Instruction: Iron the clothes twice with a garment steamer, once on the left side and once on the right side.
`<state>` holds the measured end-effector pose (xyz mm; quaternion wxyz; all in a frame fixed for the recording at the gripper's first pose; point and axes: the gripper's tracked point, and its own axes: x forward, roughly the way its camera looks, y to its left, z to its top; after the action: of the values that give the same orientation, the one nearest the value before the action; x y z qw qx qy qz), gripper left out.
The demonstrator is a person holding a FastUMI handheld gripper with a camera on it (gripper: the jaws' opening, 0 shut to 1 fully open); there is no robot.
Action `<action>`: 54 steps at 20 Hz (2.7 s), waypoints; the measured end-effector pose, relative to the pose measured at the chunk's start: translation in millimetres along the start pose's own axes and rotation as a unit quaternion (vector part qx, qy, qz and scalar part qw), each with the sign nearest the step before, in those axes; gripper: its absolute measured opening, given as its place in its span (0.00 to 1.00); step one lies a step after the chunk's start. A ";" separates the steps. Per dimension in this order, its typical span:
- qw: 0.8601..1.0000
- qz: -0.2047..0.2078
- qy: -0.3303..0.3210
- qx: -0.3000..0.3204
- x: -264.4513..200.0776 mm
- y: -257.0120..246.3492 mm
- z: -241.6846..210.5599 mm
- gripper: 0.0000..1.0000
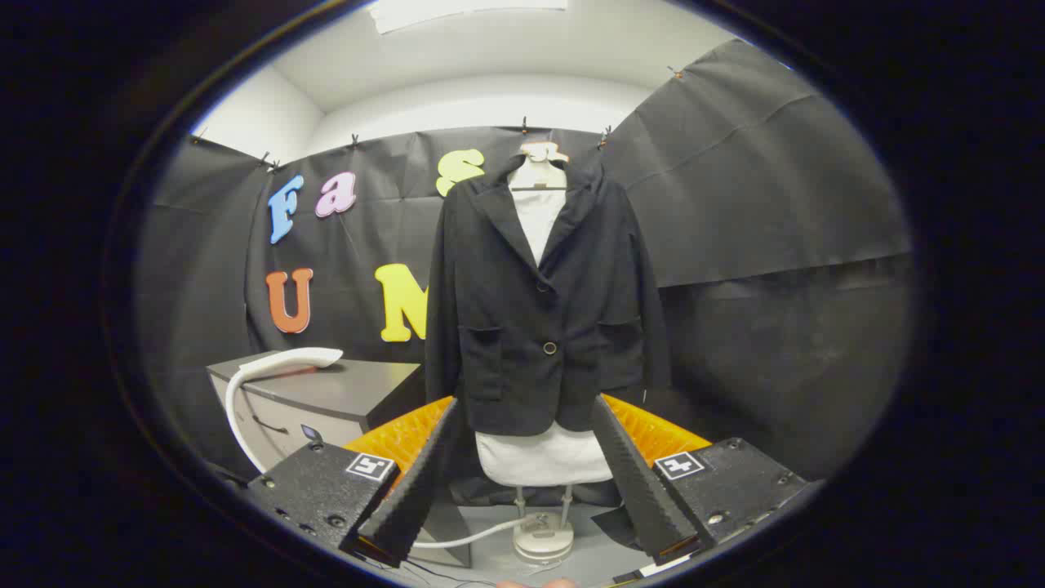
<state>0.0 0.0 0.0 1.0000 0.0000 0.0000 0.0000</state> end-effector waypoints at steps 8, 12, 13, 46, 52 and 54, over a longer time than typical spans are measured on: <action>1.000 0.020 -0.004 0.011 -0.4 -2.4 8.8 1.00; 1.000 0.021 -0.004 0.018 3.1 1.0 15.1 1.00; 0.999 0.026 -0.003 0.022 4.9 5.5 16.5 1.00; 0.917 0.220 0.331 0.036 170.9 484.2 -43.0 0.99; 0.911 0.173 0.374 0.032 208.8 508.8 -70.5 0.99; 0.910 0.149 0.385 0.027 221.2 508.3 -80.4 0.98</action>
<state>221.2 508.3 -80.4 0.9105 0.0270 0.3850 0.1487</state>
